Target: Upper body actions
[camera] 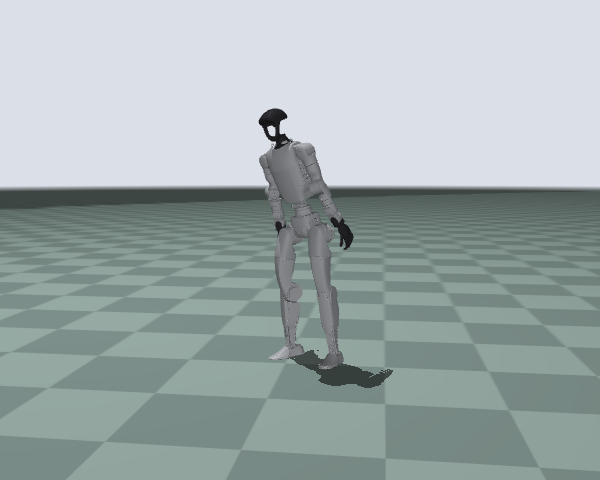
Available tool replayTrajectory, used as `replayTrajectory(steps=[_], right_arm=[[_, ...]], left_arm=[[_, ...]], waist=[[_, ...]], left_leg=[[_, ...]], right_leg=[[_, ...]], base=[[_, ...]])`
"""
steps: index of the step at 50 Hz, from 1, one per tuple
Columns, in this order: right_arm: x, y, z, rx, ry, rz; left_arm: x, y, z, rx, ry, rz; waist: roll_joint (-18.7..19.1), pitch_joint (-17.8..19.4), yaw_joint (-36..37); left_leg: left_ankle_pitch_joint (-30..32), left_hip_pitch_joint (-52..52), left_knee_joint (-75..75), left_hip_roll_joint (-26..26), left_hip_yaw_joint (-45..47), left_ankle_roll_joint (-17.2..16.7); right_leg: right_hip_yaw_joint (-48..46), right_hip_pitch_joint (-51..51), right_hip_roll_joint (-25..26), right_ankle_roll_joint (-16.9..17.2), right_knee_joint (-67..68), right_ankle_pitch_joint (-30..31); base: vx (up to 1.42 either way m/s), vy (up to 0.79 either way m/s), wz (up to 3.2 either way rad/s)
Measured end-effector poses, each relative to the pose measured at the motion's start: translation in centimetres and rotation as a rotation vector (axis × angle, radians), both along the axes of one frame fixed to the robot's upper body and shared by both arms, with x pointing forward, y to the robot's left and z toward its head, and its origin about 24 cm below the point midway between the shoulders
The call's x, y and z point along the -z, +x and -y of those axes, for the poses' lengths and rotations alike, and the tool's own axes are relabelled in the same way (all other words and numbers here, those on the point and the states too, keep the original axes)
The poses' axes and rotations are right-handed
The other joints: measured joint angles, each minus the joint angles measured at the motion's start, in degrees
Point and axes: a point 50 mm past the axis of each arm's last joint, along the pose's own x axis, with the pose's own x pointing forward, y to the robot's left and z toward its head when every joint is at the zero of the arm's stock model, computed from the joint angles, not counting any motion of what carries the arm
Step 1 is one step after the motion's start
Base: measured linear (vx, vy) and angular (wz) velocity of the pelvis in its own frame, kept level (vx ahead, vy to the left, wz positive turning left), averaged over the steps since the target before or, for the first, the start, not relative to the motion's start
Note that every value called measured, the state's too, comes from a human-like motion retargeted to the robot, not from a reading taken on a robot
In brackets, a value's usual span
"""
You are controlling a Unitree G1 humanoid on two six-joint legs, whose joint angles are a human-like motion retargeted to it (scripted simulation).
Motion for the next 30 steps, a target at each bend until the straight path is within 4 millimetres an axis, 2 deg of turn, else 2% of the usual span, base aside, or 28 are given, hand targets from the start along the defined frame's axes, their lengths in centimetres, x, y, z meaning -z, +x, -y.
replayTrajectory(steps=[3,5,7,9,12,14,16,18,20,23,27,30], right_arm=[[0.1,-0.2,-0.2,0.027,0.004,0.035],[0.0,0.3,0.1,0.004,-0.016,0.065],[0.0,1.1,0.4,-0.044,-0.037,0.078],[0.0,2.8,0.3,-0.097,-0.042,0.116],[-0.2,7.3,0.0,-0.18,-0.039,0.257],[-1.0,11.6,-0.4,-0.234,-0.047,0.396],[-2.5,16.5,-0.8,-0.295,-0.063,0.554],[-4.9,21.5,-1.4,-0.37,-0.073,0.723],[-8.0,26.1,-2.2,-0.462,-0.064,0.878],[-13.5,31.7,-3.8,-0.633,-0.035,1.063],[-22.8,37.2,-7.1,-0.857,0.02,1.341],[-30.2,39.3,-9.2,-1.012,0.034,1.547]], left_arm=[[0.3,0.2,1.4,-0.17,-0.015,0.1],[0.4,0.6,1.9,-0.248,-0.014,0.159],[0.5,1.3,2.0,-0.262,0.013,0.186],[0.6,3.0,1.8,-0.236,0.056,0.229],[0.4,7.4,1.2,-0.173,0.103,0.362],[-0.2,12.1,0.9,-0.118,0.107,0.504],[-1.7,17.6,0.8,-0.053,0.101,0.682],[-4.3,23.3,0.6,0.018,0.101,0.882],[-7.8,28.5,0.5,0.093,0.112,1.08],[-14.1,34.7,0.3,0.202,0.139,1.338],[-23.9,40.6,0.1,0.327,0.167,1.63],[-31.0,42.7,0.6,0.424,0.188,1.837]], waist=[[-0.4,3.5,0.1],[-0.4,4.2,-0.6],[-0.2,4.1,-1.3],[-0.4,4.8,-1.7],[-0.6,8.1,-2.0],[0.2,10.8,-1.8],[1.7,12.9,-1.1],[3.6,14.2,0.5],[4.4,15.3,2.7],[5.3,16.4,5.9],[5.7,19.9,10.5],[6.1,21.3,13.5]], left_leg=[[-0.7,2.7,0.2,-0.4,0.9,0.4],[-1.1,3.1,0.6,-0.1,0.9,0.4],[-1.4,2.4,1.3,0.0,0.9,0.6],[-1.9,1.3,2.6,0.1,0.9,0.6],[-2.9,-0.5,5.7,0.5,1.1,0.9],[-4.7,-4.1,10.6,2.3,0.9,0.6],[-7.2,-10.0,17.6,5.2,0.4,0.2],[-10.8,-18.0,26.8,9.3,-0.7,-0.5],[-14.2,-25.3,35.5,12.6,-1.1,-0.8],[-19.6,-36.2,49.8,17.2,-2.8,-0.5],[-26.2,-49.4,68.1,23.8,-6.1,0.4],[-29.6,-60.2,79.9,27.7,-9.3,2.1]], right_leg=[[-0.3,2.3,0.0,0.0,-0.5,0.5],[0.3,2.7,-0.1,0.3,-0.6,0.7],[0.2,2.3,-0.2,0.4,-0.8,1.1],[0.4,1.7,-0.2,0.1,-0.4,1.0],[1.6,-0.1,-0.2,-1.0,2.4,0.0],[2.2,-3.7,-0.1,-1.5,6.9,-1.7],[2.8,-9.0,0.9,-2.3,12.5,-4.0],[3.4,-15.6,2.8,-3.0,18.4,-6.3],[4.6,-22.5,4.4,-4.0,25.2,-8.7],[4.7,-32.1,7.3,-6.6,36.2,-12.8],[3.9,-44.8,11.0,-10.5,52.8,-18.6],[0.9,-53.9,13.6,-14.5,63.1,-22.1]], base=[[-0.08,0.01,-0.29],[-0.03,0.06,-0.1],[-0.04,0.07,0.02],[-0.12,0.06,0.02],[-0.23,0.08,-0.09],[-0.35,0.12,-0.13],[-0.48,0.1,-0.26],[-0.55,0.04,-0.54],[-0.45,0.0,-0.74],[-0.31,-0.03,-0.76],[-0.27,-0.13,-0.9],[-0.25,-0.14,-0.81]])
